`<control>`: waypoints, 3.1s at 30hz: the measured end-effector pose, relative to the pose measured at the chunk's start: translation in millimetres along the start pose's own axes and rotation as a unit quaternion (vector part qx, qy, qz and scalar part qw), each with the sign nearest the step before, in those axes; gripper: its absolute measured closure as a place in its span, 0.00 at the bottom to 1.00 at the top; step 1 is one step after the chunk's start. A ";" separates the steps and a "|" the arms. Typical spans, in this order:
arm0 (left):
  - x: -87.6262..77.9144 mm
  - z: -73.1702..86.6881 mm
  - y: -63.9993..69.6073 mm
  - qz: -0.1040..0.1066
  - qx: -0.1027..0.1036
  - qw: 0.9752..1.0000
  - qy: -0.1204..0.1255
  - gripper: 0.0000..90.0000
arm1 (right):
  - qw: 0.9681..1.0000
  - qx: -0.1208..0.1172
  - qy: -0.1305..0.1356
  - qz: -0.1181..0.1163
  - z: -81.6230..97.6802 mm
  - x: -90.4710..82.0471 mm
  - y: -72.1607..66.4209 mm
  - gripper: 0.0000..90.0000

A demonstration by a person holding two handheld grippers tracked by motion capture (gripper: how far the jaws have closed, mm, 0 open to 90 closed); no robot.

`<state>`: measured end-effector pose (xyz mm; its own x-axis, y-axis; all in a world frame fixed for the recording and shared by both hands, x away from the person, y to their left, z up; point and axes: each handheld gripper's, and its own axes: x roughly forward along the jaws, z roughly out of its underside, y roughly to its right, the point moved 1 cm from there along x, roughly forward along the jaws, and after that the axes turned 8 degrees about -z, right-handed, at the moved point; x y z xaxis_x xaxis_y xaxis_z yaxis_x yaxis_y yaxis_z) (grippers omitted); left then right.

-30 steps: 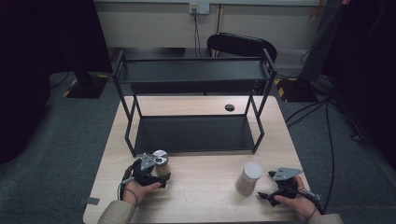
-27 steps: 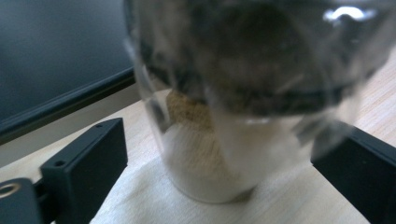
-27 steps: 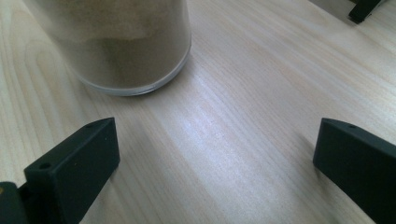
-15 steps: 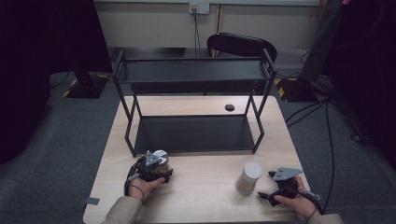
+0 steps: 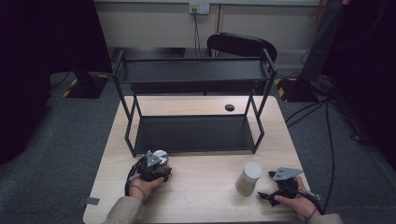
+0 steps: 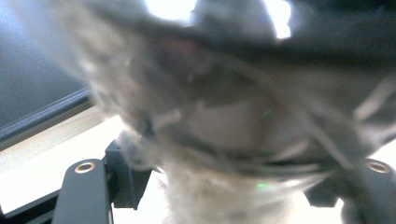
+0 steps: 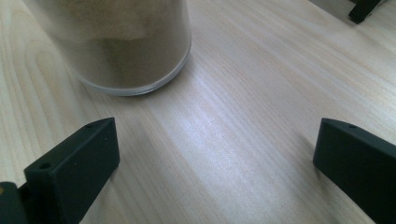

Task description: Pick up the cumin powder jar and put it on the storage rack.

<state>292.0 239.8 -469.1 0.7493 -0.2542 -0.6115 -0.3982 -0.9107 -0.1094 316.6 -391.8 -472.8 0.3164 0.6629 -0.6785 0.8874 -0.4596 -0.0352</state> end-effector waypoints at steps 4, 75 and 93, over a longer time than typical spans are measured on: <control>-0.9 -1.3 -0.7 0.005 0.003 1.000 -0.003 0.34 | 1.000 0.000 0.000 0.000 0.0 0.0 0.1 0.00; -115.9 -236.1 -55.7 0.116 0.071 0.990 0.022 0.34 | 1.000 0.000 0.000 0.000 0.0 0.0 0.1 0.00; -123.0 -293.7 -62.8 0.089 0.059 0.994 0.025 0.34 | 1.000 -0.002 0.000 -0.002 0.2 -0.3 0.5 0.00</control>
<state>380.2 232.7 -156.9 0.6857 -0.4261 -0.5902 -0.5839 -0.8061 -0.0964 316.9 -392.3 -472.7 0.3130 0.6643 -0.6788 0.8896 -0.4553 -0.0353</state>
